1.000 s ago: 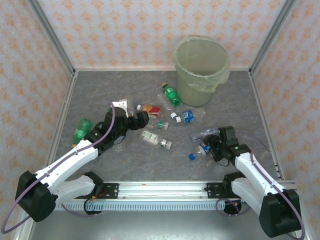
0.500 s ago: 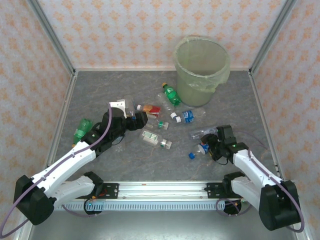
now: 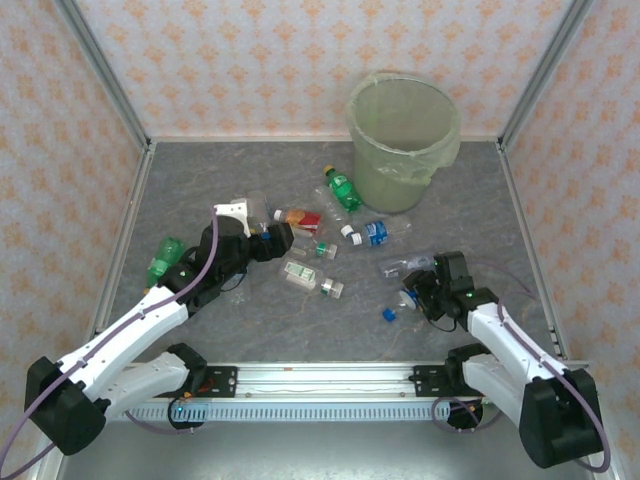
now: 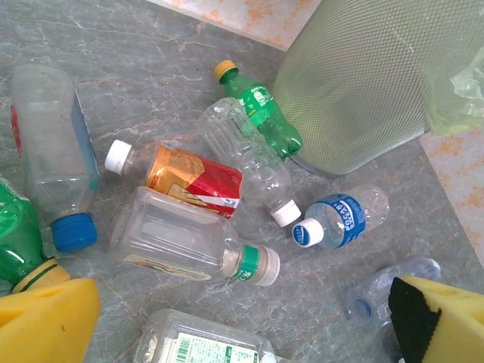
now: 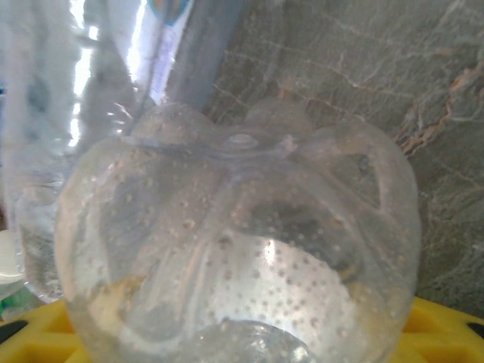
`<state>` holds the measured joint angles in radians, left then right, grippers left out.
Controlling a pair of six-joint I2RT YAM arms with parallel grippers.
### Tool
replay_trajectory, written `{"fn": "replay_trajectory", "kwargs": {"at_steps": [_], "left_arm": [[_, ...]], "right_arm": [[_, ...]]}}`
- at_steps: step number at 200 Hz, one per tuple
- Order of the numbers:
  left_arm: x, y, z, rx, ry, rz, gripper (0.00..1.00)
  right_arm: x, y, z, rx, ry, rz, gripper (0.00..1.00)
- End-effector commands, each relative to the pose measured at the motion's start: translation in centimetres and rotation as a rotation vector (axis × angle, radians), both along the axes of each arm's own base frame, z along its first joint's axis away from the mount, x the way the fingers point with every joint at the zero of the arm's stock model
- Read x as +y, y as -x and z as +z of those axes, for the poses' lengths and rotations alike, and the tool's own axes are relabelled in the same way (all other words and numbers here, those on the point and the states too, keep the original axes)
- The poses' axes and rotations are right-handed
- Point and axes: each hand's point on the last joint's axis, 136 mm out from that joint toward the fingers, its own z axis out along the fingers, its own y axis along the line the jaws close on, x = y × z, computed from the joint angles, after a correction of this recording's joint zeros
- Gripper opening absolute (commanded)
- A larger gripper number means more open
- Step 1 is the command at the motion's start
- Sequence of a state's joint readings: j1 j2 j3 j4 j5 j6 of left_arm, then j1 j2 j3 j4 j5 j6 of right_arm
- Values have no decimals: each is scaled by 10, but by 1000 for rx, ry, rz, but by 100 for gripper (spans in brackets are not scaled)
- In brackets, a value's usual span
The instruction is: Put the plastic bottles in the bin
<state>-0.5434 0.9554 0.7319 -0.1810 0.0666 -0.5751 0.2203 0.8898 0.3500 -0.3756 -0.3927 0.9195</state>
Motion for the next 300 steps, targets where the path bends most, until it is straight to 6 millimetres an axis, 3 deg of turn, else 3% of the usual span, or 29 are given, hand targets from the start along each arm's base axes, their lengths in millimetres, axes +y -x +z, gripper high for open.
{"fn": "replay_trajectory", "kwargs": {"at_steps": [1,92,116,163,206,226,253,282,300], "left_arm": [[3,0,2,-6,-19,12,99],[6,3,3,-16,-12,23,99],[9,4,7,-23,-5,36,99],[9,2,24,-53,-10,37,99],[11,-6,41,-93,-20,57,99],[11,-11,50,-109,-19,70,99],[12,-16,63,-141,-6,89,99],[12,-18,72,-154,12,103,99],[14,-18,73,-151,14,118,99]], "right_arm": [[-6,-5,14,-36,35,-21,57],[-7,-5,25,-57,39,-21,56],[-5,-14,44,-113,34,-9,53],[-8,-51,125,-327,95,11,52],[-14,-97,233,-574,192,-1,52],[-19,-125,289,-682,261,-19,52],[-20,-164,348,-788,336,-43,52],[-17,-215,385,-838,388,-73,51],[-12,-247,393,-837,410,-70,52]]}}
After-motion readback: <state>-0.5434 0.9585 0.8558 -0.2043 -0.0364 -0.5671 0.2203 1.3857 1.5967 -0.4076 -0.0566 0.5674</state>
